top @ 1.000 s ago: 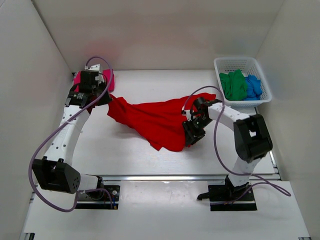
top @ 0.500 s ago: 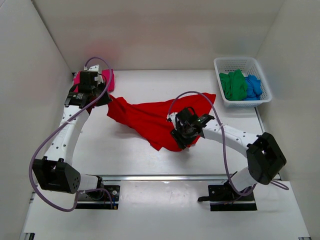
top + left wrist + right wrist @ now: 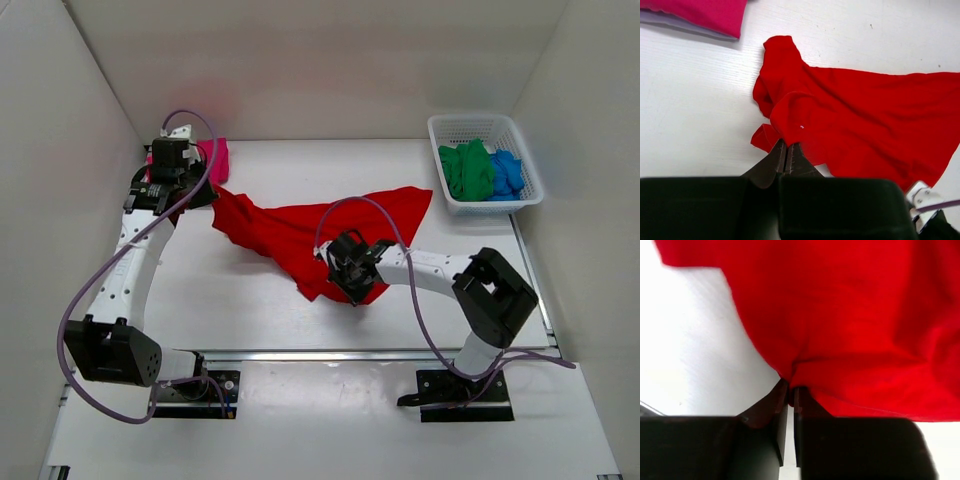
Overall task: Fold and stack the t-shirts
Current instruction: Flatten out the tshirt
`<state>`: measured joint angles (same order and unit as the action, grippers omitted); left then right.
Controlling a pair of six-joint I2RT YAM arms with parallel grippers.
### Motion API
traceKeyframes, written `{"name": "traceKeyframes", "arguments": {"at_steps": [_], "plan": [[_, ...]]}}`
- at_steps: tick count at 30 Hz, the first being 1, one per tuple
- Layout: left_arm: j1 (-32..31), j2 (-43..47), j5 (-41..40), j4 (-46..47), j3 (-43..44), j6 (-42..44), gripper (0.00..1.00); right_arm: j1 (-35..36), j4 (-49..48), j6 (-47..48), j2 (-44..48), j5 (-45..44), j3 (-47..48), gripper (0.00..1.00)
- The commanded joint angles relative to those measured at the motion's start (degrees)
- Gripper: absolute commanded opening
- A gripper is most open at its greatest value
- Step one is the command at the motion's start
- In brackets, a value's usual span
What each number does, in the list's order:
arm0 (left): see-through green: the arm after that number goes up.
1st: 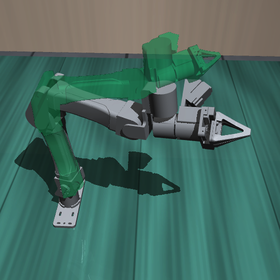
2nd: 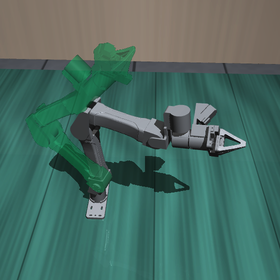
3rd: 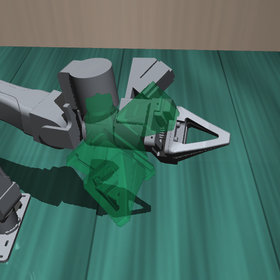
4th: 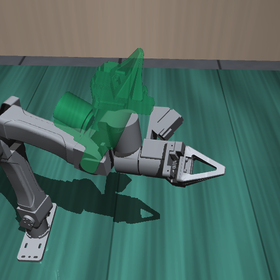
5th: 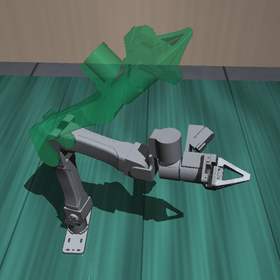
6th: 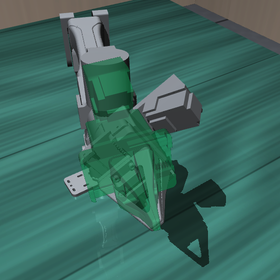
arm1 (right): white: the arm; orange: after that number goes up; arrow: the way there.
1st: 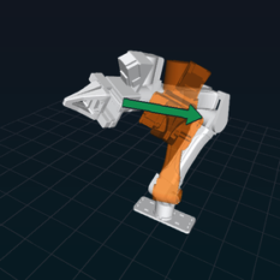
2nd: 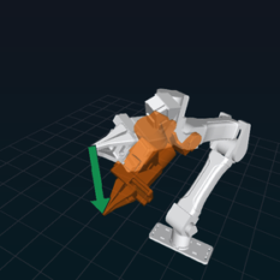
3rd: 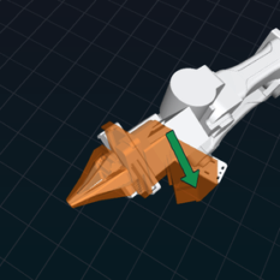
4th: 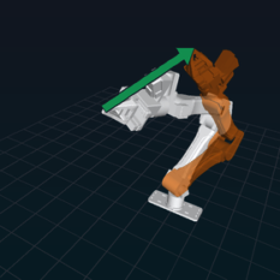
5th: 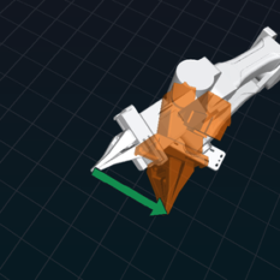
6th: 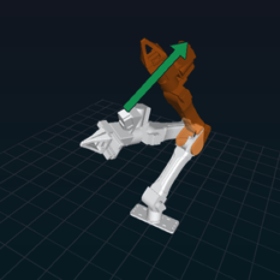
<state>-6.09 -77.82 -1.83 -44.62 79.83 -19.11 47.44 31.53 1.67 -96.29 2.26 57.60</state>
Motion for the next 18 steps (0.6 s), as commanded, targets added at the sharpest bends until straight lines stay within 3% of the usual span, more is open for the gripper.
{"name": "traceKeyframes", "arguments": {"at_steps": [1, 4, 6, 10, 12, 14, 18], "plan": [[0.46, 1.45, 0.60, 0.06, 2.69, 0.74, 0.00, 2.13, 2.91, -1.67, -0.48, -1.38, 1.28, 0.00], [0.55, 1.01, 0.86, 0.06, 3.40, 1.27, 0.00, 2.22, 7.23, -1.41, 4.87, 5.53, 1.64, 0.00], [0.72, 1.00, 0.86, -0.03, 3.48, 1.45, 0.00, -1.37, 7.50, -3.06, 11.35, 24.09, -0.90, 0.00], [0.90, 0.74, 1.03, -0.02, 3.31, 1.19, 0.00, -0.95, 6.08, -4.22, 19.20, 36.49, -4.95, 0.00], [0.73, 0.65, 0.86, 0.41, 3.40, 1.27, 0.00, 0.37, 6.09, -5.62, 20.26, 35.02, -5.57, 0.16], [0.73, 0.57, 1.12, 0.50, 3.49, 1.18, 0.00, -0.50, 4.34, -6.59, 20.96, 33.43, -7.06, 0.22], [0.37, 0.83, 1.30, 0.06, 3.05, 1.18, 0.00, -4.37, 0.91, -8.00, 22.19, 29.84, -9.44, 0.53]]}}
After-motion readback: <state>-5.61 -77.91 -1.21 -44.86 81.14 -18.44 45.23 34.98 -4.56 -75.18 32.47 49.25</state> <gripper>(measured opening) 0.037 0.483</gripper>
